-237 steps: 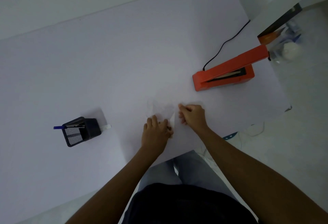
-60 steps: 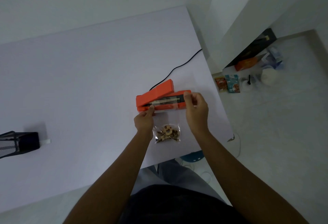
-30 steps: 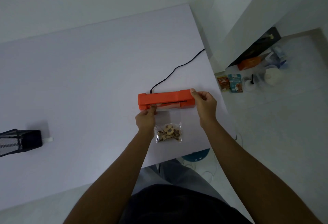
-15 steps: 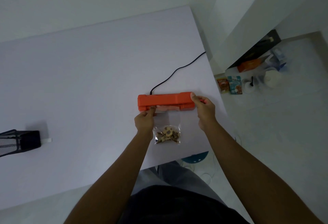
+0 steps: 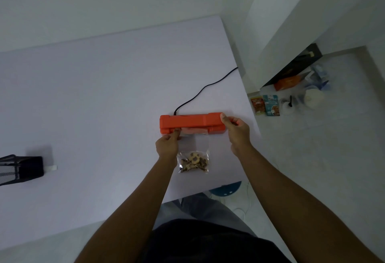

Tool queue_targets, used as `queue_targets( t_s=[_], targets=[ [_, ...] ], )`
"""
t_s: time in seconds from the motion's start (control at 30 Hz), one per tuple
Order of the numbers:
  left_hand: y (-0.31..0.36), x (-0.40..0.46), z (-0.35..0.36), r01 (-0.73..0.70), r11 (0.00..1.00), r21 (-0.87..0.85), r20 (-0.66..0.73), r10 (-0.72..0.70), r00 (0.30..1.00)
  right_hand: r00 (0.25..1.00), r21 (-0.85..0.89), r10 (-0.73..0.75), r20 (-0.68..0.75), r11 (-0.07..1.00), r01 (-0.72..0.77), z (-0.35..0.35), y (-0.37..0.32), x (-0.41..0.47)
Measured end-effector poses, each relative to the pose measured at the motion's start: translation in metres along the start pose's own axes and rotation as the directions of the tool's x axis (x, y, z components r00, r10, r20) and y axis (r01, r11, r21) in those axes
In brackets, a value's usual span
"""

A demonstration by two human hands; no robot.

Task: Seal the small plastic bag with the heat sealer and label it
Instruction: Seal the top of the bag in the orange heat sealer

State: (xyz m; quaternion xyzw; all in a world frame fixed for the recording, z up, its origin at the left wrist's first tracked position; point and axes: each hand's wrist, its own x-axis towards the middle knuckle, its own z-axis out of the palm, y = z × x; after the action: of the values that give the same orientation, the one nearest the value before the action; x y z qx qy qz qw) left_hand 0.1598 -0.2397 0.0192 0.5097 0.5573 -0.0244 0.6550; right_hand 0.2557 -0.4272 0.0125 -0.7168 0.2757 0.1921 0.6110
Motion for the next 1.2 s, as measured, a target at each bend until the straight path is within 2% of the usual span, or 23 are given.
queue_targets(
  t_s=[0.77,0.87,1.1,1.2],
  targets=[
    [0.002,-0.001,0.000,-0.014,1.000,0.016,-0.021,0.014,1.000,0.999,-0.051,0.027,0.028,0.998,-0.026,-0.002,-0.009,-0.003],
    [0.002,-0.001,0.001,-0.014,1.000,0.010,-0.035,0.014,0.999,0.997,-0.114,0.045,0.060,0.993,-0.038,-0.004,-0.021,-0.008],
    [0.006,-0.004,0.002,0.011,1.000,-0.016,-0.041,-0.012,0.999,0.975,-0.279,-0.110,0.195,0.946,0.163,-0.004,-0.045,-0.031],
    [0.007,-0.004,0.001,0.021,1.000,-0.010,-0.053,-0.022,0.998,0.936,-0.237,-0.206,0.285,0.931,0.277,0.004,-0.075,-0.061]
  ],
)
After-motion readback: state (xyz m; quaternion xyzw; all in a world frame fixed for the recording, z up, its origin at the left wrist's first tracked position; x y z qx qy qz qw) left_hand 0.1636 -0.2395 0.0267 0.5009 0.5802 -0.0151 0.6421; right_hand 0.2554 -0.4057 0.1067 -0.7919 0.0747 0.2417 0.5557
